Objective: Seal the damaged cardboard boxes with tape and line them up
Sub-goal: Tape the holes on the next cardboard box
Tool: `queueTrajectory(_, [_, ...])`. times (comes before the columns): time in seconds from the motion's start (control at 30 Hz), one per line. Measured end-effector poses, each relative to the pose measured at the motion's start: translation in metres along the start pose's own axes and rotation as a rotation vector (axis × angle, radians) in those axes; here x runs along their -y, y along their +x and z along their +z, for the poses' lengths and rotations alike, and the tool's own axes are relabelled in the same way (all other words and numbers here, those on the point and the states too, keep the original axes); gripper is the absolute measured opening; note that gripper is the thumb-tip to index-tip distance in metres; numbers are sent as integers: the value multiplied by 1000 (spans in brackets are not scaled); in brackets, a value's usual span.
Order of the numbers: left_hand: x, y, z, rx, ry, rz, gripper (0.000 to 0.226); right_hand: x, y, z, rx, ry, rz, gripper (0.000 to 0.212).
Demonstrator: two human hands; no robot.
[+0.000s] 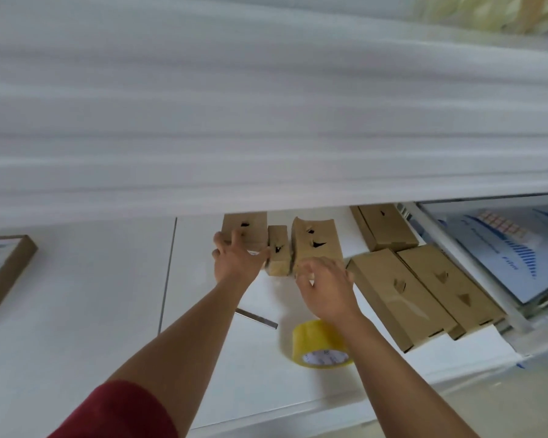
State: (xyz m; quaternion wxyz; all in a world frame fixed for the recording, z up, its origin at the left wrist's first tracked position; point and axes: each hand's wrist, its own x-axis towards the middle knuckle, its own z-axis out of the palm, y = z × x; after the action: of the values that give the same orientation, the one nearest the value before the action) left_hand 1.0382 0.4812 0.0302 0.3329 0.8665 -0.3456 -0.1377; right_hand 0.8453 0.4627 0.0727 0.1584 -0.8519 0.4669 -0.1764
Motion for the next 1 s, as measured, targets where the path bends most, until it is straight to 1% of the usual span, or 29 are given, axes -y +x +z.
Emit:
queueTrajectory(0.1, [-1, -4, -8, -97, -64, 29, 86, 4, 2, 5, -10, 23, -15, 15])
queueTrajectory(0.2, [2, -13, -22, -178, -102, 77, 87, 15, 3, 13, 20, 78, -35, 16])
queueTrajectory(0.37, [20, -42, -52, -222, -175, 154, 75, 39, -4, 22, 67, 188, -103, 18])
queueTrajectory(0.5, [45, -78, -72, -245, -246, 120, 70, 45, -22, 24, 93, 226, -189, 20])
queueTrajectory(0.63, [63, -129, -83, -292, -250, -5, 84, 43, -47, 26, 110, 251, -255, 19])
queueTrajectory(0.7, [73, -154, -86, -308, -197, -45, 84, 44, -60, 29, 101, 180, -323, 21])
queueTrajectory(0.83, [94, -193, -88, -377, -59, -86, 67, 49, -87, 38, 97, -146, -468, 30])
queueTrajectory(0.93, [101, -205, -93, -408, -33, -111, 63, 47, -104, 44, 54, -156, -520, 24])
queueTrajectory(1.0, [102, -206, -95, -404, -39, -115, 61, 43, -109, 49, 80, -184, -522, 24])
